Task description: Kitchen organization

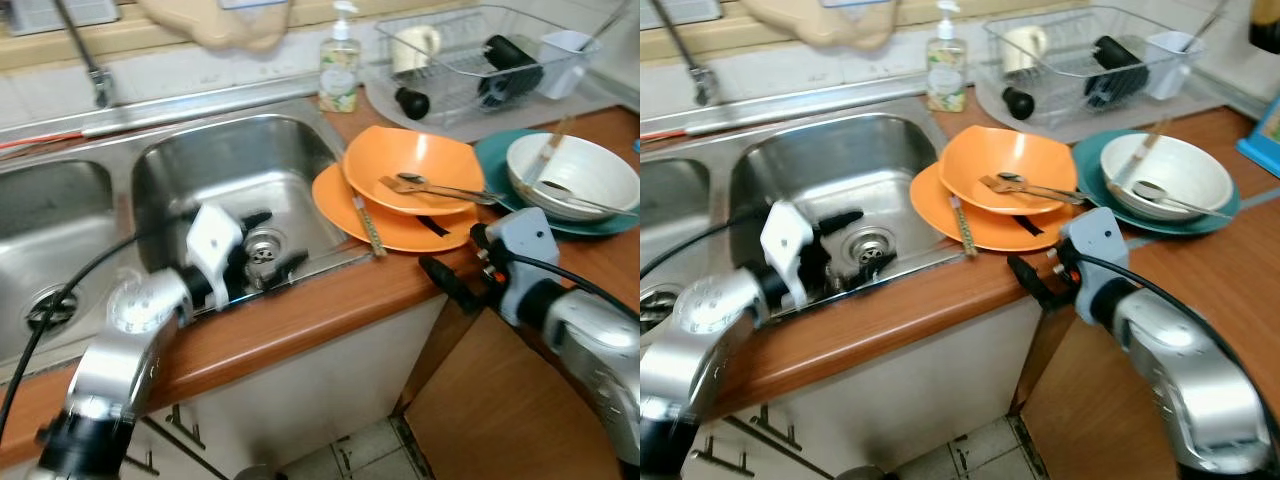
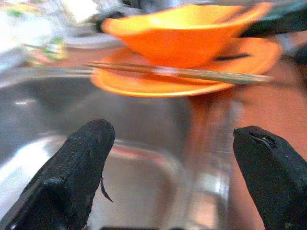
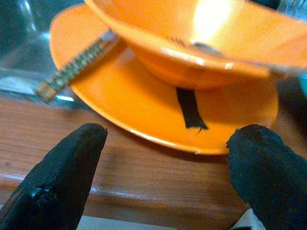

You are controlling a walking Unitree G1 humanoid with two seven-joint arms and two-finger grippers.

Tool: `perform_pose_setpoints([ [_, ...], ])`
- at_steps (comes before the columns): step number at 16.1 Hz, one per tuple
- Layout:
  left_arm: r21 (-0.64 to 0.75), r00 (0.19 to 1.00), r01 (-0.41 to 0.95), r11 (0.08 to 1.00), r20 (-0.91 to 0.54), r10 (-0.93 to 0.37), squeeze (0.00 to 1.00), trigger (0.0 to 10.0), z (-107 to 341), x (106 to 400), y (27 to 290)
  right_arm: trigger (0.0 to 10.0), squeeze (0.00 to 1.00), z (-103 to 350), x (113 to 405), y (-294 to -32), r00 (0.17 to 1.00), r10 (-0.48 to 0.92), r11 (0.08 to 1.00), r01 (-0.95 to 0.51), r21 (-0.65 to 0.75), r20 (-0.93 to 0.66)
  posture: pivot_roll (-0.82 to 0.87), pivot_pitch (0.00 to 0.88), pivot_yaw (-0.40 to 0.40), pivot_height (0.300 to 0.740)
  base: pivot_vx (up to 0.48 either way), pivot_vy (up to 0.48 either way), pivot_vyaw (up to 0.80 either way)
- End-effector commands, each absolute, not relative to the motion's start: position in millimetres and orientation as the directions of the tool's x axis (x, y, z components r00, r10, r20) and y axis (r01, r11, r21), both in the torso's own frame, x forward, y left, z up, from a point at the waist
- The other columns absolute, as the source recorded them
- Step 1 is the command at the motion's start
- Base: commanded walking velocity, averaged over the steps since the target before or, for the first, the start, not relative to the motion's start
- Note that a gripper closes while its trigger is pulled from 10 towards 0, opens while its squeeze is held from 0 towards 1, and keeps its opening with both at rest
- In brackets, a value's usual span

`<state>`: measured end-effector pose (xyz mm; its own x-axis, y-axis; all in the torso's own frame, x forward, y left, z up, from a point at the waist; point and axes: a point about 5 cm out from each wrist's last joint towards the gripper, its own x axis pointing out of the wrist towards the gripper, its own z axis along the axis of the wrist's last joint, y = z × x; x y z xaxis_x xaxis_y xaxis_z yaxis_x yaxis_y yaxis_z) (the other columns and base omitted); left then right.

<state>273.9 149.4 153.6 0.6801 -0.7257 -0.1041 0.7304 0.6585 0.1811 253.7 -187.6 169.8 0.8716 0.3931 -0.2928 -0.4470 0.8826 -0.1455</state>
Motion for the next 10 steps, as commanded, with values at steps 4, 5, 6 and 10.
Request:
perform_pose_setpoints([
  [4, 0.176, 0.684, 0.728, 0.662, -0.128, -0.718, 0.0, 10.0, 160, 265, 146, 10.0, 0.0, 167, 267, -182, 0.886, 0.365, 0.892, -0.42, -0.164, -0.287, -0.02, 0.0, 0.049, 0.74, 0.0, 0.0, 0.0],
  [5, 0.177, 0.692, 0.721, 0.67, -0.131, -0.71, 0.0, 10.0, 161, 264, 146, 10.0, 0.0, 166, 269, -180, 0.889, 0.359, 0.896, -0.414, -0.163, -0.284, -0.02, 0.0, 0.049, 0.74, 0.0, 0.0, 0.0],
  [6, 0.18, 0.697, 0.717, 0.674, -0.134, -0.705, 0.0, 10.0, 161, 265, 146, 10.0, 0.0, 166, 270, -179, 0.891, 0.356, 0.898, -0.41, -0.162, -0.283, -0.02, 0.0, 0.049, 0.74, 0.0, 0.0, 0.0],
  [10, 0.169, 0.71, 0.704, 0.69, -0.136, -0.691, 0.0, 10.0, 163, 265, 137, 10.0, 0.0, 160, 282, -178, 0.92, 0.265, 0.934, -0.319, -0.162, -0.288, -0.02, 0.0, 0.048, 0.74, 0.0, 0.0, 0.0],
])
